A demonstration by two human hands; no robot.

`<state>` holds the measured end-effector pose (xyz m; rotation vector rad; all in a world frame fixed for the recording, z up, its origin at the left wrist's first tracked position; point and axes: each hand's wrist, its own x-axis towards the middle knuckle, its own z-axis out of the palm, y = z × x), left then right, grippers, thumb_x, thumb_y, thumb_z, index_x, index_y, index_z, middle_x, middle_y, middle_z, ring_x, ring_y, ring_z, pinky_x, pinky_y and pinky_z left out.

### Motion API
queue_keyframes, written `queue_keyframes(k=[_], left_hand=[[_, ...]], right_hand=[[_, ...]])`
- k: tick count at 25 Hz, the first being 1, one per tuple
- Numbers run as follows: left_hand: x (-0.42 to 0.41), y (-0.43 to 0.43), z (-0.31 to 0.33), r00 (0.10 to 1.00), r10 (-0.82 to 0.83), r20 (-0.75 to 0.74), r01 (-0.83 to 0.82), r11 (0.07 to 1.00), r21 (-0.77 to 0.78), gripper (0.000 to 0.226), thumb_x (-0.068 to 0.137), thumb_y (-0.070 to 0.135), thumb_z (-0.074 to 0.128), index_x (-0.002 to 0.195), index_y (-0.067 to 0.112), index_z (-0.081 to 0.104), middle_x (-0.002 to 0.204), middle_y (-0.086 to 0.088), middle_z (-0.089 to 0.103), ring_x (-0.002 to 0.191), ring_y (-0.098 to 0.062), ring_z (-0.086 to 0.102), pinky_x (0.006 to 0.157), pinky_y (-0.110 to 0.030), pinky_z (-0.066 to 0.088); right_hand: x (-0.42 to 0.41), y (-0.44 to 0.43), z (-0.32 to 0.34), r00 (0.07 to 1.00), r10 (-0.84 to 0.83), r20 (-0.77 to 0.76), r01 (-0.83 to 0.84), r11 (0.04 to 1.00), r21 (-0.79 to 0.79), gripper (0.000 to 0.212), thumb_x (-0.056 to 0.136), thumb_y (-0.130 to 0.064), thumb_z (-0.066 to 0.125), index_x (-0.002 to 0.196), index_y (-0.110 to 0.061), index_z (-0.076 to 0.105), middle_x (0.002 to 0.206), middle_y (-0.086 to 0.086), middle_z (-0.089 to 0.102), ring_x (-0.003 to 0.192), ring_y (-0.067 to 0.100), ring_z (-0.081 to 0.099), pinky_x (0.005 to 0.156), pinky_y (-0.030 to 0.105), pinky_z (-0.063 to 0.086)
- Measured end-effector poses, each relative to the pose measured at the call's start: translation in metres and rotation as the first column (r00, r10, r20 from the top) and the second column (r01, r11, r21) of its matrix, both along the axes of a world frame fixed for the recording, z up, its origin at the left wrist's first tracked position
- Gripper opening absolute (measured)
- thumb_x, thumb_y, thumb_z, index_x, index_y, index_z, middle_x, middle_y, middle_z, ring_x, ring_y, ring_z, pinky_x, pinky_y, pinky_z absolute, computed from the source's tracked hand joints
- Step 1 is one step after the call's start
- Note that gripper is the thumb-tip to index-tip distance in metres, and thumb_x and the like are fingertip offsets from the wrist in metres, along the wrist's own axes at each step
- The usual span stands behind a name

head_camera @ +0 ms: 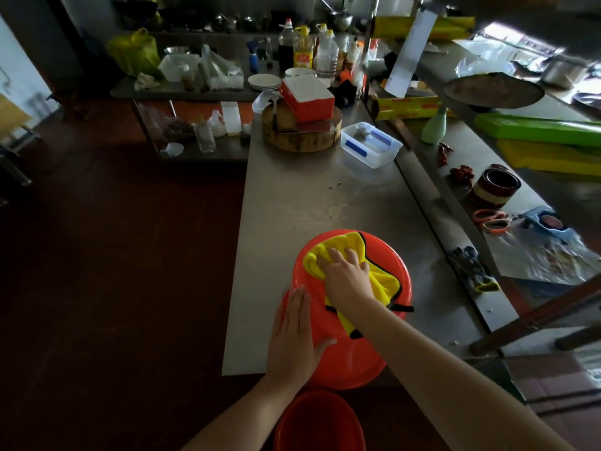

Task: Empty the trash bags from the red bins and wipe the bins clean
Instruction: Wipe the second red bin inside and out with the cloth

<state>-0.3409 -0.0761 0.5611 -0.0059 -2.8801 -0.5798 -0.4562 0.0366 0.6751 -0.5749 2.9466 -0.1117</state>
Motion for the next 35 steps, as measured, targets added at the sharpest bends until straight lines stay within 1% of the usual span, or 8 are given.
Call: queue_keyframes(k=[4, 7, 10, 14, 19, 23, 29, 35], left_hand=[[-0.001, 0.001, -0.002, 1.0, -0.002, -0.008, 0.002, 1.0, -0.012, 0.103, 0.09, 0.079, 0.041, 0.16, 0.009, 0.013, 0.168, -0.005, 0.01, 0.155, -0.023, 0.013, 0.125, -0.034, 0.0], [-0.001, 0.001, -0.002, 1.0, -0.008, -0.03, 0.009, 1.0, 0.007, 0.102, 0.091, 0.079, 0.041, 0.161, 0.012, 0.01, 0.168, -0.004, 0.009, 0.155, -0.021, 0.011, 0.125, -0.033, 0.0], [-0.002, 0.002, -0.002, 0.999, -0.009, -0.038, 0.01, 1.0, 0.004, 0.102, 0.091, 0.079, 0.04, 0.161, 0.012, 0.007, 0.169, -0.003, 0.005, 0.155, -0.021, 0.009, 0.125, -0.034, 0.003], [-0.004, 0.0, -0.002, 0.998, -0.025, -0.049, 0.025, 1.0, -0.017, 0.104, 0.09, 0.079, 0.043, 0.161, 0.012, 0.006, 0.169, -0.005, 0.004, 0.155, -0.022, 0.009, 0.124, -0.04, 0.015], [-0.004, 0.001, -0.001, 0.999, 0.0, -0.033, 0.0, 1.0, 0.001, 0.105, 0.088, 0.081, 0.043, 0.161, 0.015, 0.005, 0.169, -0.001, 0.003, 0.155, -0.019, 0.008, 0.122, -0.042, 0.016], [-0.001, 0.003, 0.001, 1.0, 0.015, -0.025, -0.015, 1.0, -0.015, 0.105, 0.088, 0.082, 0.04, 0.161, 0.016, 0.002, 0.169, -0.001, 0.004, 0.155, -0.02, 0.009, 0.122, -0.041, 0.013], [0.0, 0.004, 0.0, 0.996, 0.014, -0.087, -0.015, 1.0, -0.018, 0.1, 0.09, 0.078, 0.043, 0.157, 0.007, 0.023, 0.167, -0.009, 0.017, 0.154, -0.024, 0.016, 0.119, -0.049, 0.031], [-0.003, 0.002, -0.001, 0.999, -0.004, -0.039, 0.003, 0.999, -0.04, 0.105, 0.089, 0.079, 0.043, 0.161, 0.015, 0.001, 0.169, -0.002, 0.004, 0.155, -0.021, 0.009, 0.121, -0.046, 0.023]], right_hand=[[0.057, 0.035, -0.016, 0.999, 0.044, 0.026, -0.043, 0.999, -0.018, 0.067, 0.092, -0.019, 0.058, 0.151, -0.042, 0.035, 0.162, -0.006, 0.019, 0.15, 0.037, 0.011, 0.109, 0.06, 0.029], [0.067, 0.049, -0.019, 0.999, 0.03, 0.013, -0.03, 1.0, -0.005, 0.064, 0.095, -0.024, 0.056, 0.151, -0.044, 0.033, 0.163, -0.01, 0.019, 0.15, 0.034, 0.011, 0.11, 0.057, 0.029], [0.046, 0.041, -0.013, 1.0, 0.014, 0.013, -0.013, 1.0, -0.02, 0.06, 0.094, -0.021, 0.056, 0.149, -0.042, 0.04, 0.162, -0.008, 0.023, 0.149, 0.035, 0.014, 0.111, 0.059, 0.028], [-0.012, 0.019, -0.003, 0.998, -0.061, 0.031, 0.062, 0.997, -0.041, 0.055, 0.098, -0.019, 0.049, 0.149, -0.039, 0.043, 0.164, -0.007, 0.023, 0.148, 0.035, 0.016, 0.113, 0.059, 0.026], [-0.042, 0.014, 0.004, 0.993, -0.099, 0.062, 0.103, 0.993, -0.063, 0.051, 0.1, -0.02, 0.044, 0.148, -0.038, 0.045, 0.163, -0.006, 0.028, 0.147, 0.033, 0.018, 0.115, 0.059, 0.025], [0.001, 0.035, -0.001, 0.997, -0.04, 0.07, 0.044, 0.998, -0.054, 0.055, 0.098, -0.022, 0.05, 0.149, -0.039, 0.042, 0.163, -0.008, 0.026, 0.149, 0.034, 0.015, 0.113, 0.061, 0.026], [0.065, 0.068, -0.015, 0.998, 0.015, 0.054, -0.015, 1.0, 0.004, 0.056, 0.097, -0.034, 0.052, 0.149, -0.047, 0.036, 0.163, -0.015, 0.024, 0.151, 0.03, 0.012, 0.11, 0.054, 0.029], [0.002, 0.047, -0.013, 0.998, -0.052, 0.019, 0.052, 0.999, -0.015, 0.053, 0.097, -0.032, 0.05, 0.147, -0.046, 0.04, 0.163, -0.014, 0.025, 0.15, 0.03, 0.016, 0.112, 0.054, 0.026]])
